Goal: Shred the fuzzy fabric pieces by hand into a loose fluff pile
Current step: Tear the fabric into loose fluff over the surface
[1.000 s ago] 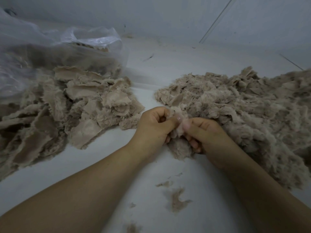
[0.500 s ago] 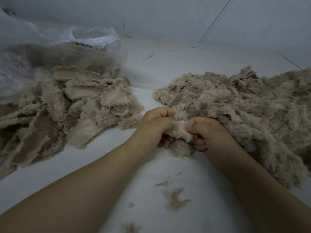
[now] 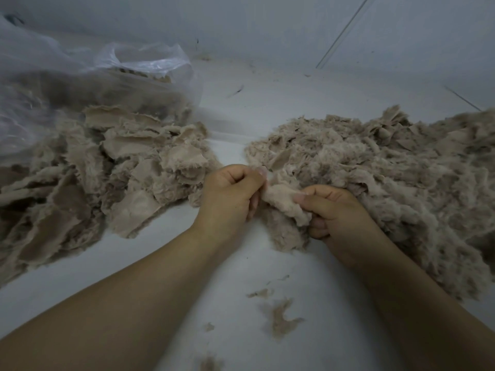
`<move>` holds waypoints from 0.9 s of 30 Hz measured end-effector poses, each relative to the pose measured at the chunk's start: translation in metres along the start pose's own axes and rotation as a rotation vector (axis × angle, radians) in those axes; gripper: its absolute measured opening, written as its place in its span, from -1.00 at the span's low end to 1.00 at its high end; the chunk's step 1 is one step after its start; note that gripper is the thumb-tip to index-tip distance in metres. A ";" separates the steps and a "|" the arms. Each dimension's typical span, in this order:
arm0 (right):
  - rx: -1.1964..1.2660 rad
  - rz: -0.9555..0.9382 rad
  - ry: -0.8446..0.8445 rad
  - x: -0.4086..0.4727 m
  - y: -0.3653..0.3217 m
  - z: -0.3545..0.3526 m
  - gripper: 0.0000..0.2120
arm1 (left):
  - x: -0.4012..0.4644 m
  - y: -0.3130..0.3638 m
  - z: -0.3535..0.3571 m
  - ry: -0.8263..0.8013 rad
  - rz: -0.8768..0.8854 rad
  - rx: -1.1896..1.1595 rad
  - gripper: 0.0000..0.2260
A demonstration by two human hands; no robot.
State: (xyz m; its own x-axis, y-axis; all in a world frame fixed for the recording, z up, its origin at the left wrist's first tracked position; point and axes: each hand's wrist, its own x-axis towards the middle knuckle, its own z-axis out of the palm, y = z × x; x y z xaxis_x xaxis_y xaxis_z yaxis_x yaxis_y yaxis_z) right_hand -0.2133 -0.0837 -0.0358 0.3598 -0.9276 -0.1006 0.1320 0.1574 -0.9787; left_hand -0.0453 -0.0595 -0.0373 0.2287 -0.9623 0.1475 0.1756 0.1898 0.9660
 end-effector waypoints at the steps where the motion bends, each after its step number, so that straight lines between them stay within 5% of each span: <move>1: 0.020 -0.001 0.009 0.001 0.001 0.000 -0.86 | -0.001 0.002 -0.003 -0.098 0.014 0.010 -0.72; 5: 0.010 -0.010 0.017 0.001 0.001 -0.001 -0.83 | -0.008 0.006 -0.009 -0.612 0.019 0.193 -0.69; 7: 0.012 -0.005 0.026 0.000 0.001 -0.001 -0.81 | -0.008 0.007 -0.013 -0.718 -0.024 0.245 -0.64; 10: 0.004 -0.018 0.010 0.000 0.001 -0.002 -0.80 | -0.007 0.009 -0.013 -0.627 -0.072 0.278 -0.59; 15: 0.014 -0.037 -0.015 -0.001 0.002 -0.004 -0.78 | -0.006 0.002 0.006 -0.218 -0.174 0.159 -0.54; 19: 0.008 -0.042 0.010 -0.001 0.002 -0.003 -0.88 | -0.007 0.001 0.011 -0.256 -0.209 0.278 -0.58; 27: 0.020 -0.031 0.039 0.000 0.002 -0.001 -0.75 | -0.003 -0.002 0.003 -0.222 -0.225 0.051 -0.71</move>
State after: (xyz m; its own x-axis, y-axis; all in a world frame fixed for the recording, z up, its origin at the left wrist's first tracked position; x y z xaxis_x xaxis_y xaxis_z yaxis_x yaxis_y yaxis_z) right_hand -0.2136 -0.0838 -0.0380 0.3191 -0.9445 -0.0774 0.1608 0.1345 -0.9778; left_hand -0.0489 -0.0574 -0.0391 -0.0258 -0.9991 -0.0340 0.1491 -0.0375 0.9881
